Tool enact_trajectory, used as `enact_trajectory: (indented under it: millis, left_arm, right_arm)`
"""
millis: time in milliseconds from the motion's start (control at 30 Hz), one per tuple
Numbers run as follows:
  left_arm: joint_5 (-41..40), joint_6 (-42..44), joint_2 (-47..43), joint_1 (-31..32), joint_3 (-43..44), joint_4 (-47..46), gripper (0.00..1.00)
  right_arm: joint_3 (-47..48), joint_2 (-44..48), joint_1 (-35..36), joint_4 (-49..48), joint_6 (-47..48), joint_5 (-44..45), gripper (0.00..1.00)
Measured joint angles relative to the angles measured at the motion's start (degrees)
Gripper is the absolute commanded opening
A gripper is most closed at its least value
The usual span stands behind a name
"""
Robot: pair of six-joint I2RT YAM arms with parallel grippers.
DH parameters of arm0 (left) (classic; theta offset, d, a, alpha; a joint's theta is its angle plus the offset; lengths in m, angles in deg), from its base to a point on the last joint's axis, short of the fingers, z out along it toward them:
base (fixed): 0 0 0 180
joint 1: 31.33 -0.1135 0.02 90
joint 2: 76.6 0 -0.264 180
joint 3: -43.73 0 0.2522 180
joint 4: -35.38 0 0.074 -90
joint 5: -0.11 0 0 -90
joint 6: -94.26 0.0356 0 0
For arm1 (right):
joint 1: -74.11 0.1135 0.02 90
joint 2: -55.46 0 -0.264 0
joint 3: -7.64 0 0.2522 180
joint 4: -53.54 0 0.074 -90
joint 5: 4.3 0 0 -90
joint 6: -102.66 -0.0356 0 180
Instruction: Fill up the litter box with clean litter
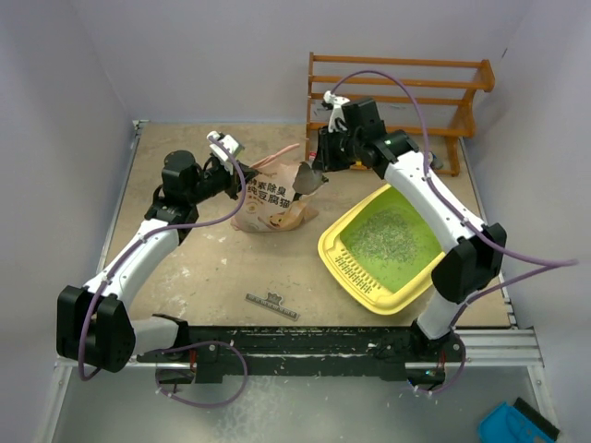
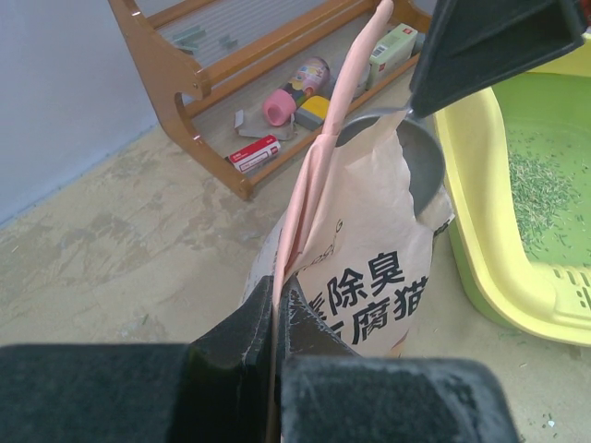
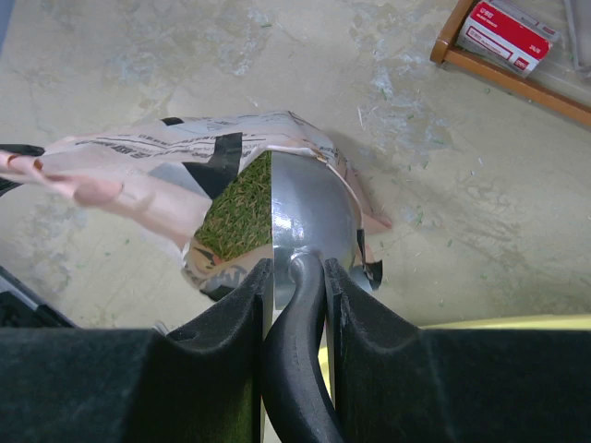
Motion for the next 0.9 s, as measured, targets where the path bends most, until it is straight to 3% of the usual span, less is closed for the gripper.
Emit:
enact_trajectory:
  millis: [267, 900]
  left_arm:
    - [0.2, 0.0, 0.0, 0.0, 0.0, 0.0, 0.0]
    - [0.8, -0.1, 0.0, 0.0, 0.0, 0.0, 0.0]
  right_arm:
    - [2.8, -6.0, 3.1, 1.3, 1.6, 3.5, 0.0]
    - [0.5, -7.4, 5.6, -2.8, 0.9, 5.0, 0.0]
